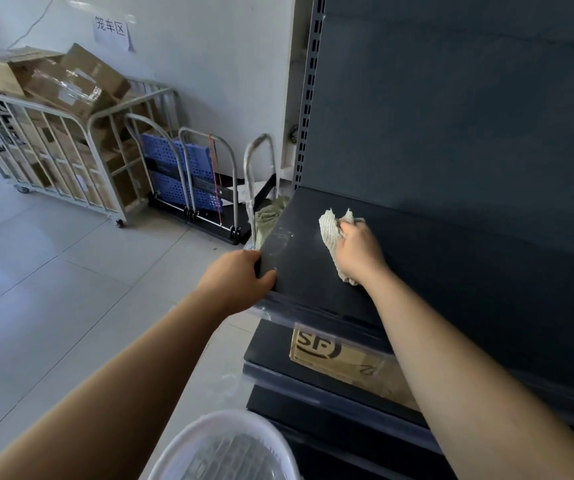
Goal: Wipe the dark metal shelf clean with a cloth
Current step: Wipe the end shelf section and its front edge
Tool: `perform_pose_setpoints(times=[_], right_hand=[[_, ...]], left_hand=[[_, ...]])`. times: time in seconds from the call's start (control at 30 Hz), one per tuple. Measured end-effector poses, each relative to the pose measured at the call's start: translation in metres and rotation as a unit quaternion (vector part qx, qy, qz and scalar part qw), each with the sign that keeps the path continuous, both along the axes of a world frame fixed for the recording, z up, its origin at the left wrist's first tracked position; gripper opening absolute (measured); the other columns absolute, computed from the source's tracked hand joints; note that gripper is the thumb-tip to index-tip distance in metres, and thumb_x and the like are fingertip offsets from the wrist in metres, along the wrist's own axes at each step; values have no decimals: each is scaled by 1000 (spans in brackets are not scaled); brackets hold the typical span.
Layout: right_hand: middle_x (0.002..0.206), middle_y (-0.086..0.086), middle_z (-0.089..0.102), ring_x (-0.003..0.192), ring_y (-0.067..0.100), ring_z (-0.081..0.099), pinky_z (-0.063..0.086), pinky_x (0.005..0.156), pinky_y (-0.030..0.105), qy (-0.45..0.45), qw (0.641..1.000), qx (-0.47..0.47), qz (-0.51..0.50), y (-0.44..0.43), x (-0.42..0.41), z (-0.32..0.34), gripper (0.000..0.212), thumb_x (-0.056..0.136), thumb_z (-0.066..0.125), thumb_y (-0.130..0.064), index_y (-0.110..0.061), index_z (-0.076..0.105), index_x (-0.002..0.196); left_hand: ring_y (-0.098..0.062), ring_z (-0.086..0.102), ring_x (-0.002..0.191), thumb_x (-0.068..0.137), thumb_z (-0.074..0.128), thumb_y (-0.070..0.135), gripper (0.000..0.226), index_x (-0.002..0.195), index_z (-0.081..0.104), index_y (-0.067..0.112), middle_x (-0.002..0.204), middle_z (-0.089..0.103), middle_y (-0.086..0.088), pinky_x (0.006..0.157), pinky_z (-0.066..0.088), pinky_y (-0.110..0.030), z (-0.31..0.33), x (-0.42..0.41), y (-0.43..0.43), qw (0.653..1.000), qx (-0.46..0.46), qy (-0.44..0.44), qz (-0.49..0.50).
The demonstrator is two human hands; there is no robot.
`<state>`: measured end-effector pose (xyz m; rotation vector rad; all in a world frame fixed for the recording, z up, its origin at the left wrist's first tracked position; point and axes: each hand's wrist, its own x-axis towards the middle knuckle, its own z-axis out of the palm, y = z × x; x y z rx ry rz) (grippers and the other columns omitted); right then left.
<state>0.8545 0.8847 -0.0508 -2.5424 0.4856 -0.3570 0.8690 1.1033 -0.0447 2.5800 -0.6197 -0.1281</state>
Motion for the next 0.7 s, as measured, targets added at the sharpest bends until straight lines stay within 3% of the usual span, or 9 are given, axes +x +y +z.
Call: perform_pose_setpoints(times=[0.17, 0.27, 0.57, 0.7], right_hand=[[137, 18, 41, 124, 34, 43, 37, 98, 30, 11, 999, -42, -18, 10, 1, -4, 47, 88, 41, -1, -10, 50, 133], [135, 16, 42, 120, 34, 47, 39, 94, 31, 12, 998, -40, -41, 11, 2, -7, 48, 87, 40, -2, -14, 53, 131], [136, 17, 43, 121, 36, 46, 39, 98, 34, -1, 996, -60, -62, 16, 2, -9, 49, 86, 40, -2, -14, 53, 131], [135, 18, 44, 120, 37, 46, 39, 97, 35, -5, 995, -68, -67, 16, 2, -10, 48, 85, 40, -2, -13, 53, 130]], left_hand=[[-21, 59, 70, 85, 55, 46, 31, 90, 61, 16, 78, 63, -4, 63, 51, -32, -1, 5, 6, 1000, -2, 6, -31], [-16, 55, 64, 85, 57, 44, 30, 89, 63, 14, 69, 58, 1, 52, 39, -26, -2, 10, 8, 999, -2, 6, -44], [-24, 60, 75, 86, 56, 45, 33, 93, 63, 13, 81, 65, -6, 68, 53, -36, -5, 17, 13, 997, -10, 16, -77], [-26, 59, 75, 86, 56, 45, 34, 92, 61, 12, 80, 63, -6, 65, 47, -33, -6, 18, 13, 997, 0, 7, -76]])
